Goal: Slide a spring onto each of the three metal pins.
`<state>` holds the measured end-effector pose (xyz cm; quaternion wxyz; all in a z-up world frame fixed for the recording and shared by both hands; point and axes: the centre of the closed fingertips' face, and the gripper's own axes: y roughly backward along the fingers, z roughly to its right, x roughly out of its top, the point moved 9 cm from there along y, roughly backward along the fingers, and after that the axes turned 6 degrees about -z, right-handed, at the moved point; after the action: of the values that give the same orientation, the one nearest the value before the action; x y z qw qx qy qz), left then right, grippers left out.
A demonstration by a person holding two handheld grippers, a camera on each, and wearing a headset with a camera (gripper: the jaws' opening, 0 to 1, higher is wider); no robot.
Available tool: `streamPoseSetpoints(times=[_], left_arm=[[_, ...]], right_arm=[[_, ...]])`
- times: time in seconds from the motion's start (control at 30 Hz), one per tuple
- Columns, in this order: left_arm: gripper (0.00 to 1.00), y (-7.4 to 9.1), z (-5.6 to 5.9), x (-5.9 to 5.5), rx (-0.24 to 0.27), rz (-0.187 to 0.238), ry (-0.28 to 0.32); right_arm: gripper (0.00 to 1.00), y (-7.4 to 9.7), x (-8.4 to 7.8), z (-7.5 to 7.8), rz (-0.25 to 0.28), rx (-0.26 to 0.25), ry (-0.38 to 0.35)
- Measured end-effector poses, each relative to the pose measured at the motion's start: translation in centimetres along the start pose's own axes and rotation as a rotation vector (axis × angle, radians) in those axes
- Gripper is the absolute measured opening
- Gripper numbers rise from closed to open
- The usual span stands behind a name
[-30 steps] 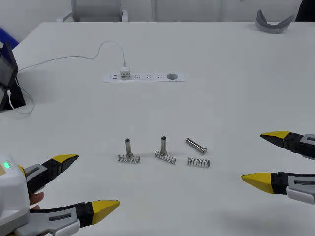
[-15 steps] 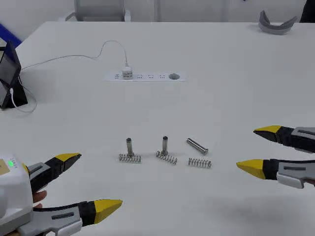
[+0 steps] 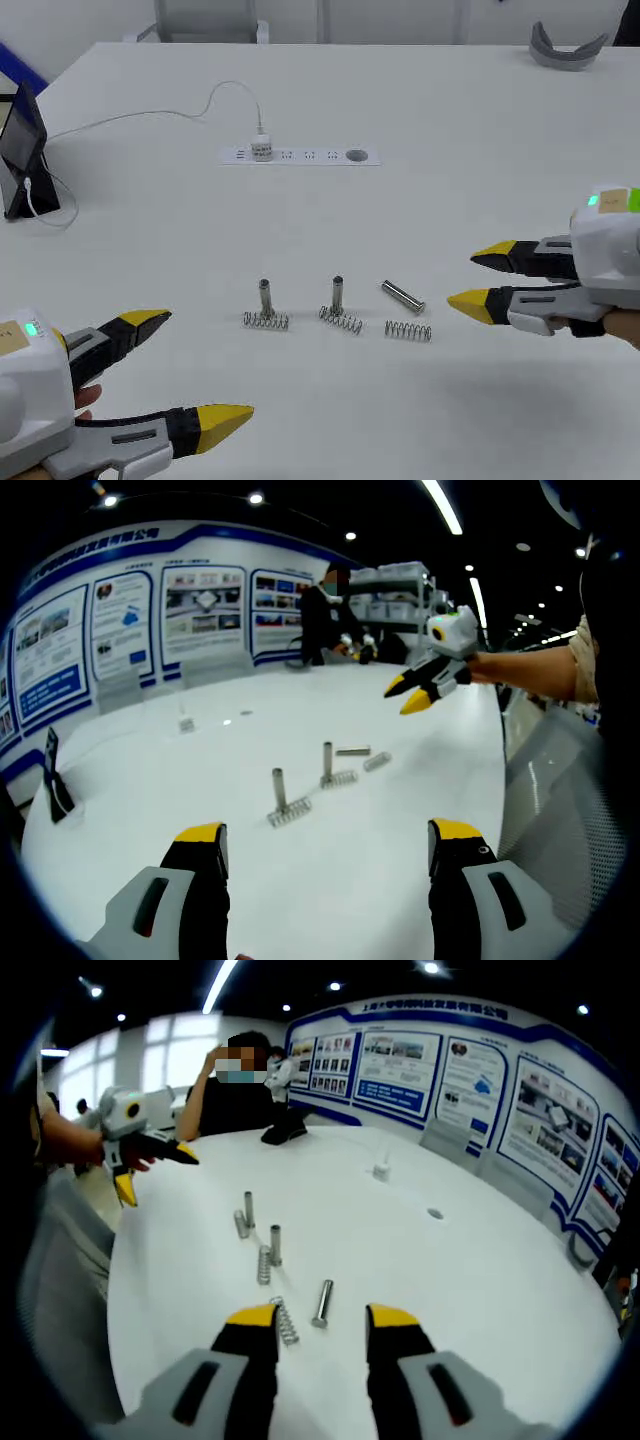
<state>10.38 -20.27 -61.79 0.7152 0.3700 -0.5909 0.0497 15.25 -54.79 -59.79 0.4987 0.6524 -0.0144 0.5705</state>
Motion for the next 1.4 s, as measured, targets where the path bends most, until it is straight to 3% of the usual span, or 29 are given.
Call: streamPoseSetpoints(times=[0.47, 0.9, 1.4], left_arm=[[0.83, -0.2, 0.1, -0.1, -0.005, -0.004, 0.002], [0.83, -0.5, 0.4, -0.2, -0.014, -0.011, 0.004], [0.82, -0.6, 0.3, -0.5, -0.016, -0.023, 0.009]], right_arm=[[0.26, -4.5, 0.4, 0.4, -0.084, 0.003, -0.053], [0.2, -8.0, 0.9, 0.7, -0.162, 0.004, -0.049], [0.15, -11.0, 0.4, 1.0, -0.244, 0.008, -0.09]])
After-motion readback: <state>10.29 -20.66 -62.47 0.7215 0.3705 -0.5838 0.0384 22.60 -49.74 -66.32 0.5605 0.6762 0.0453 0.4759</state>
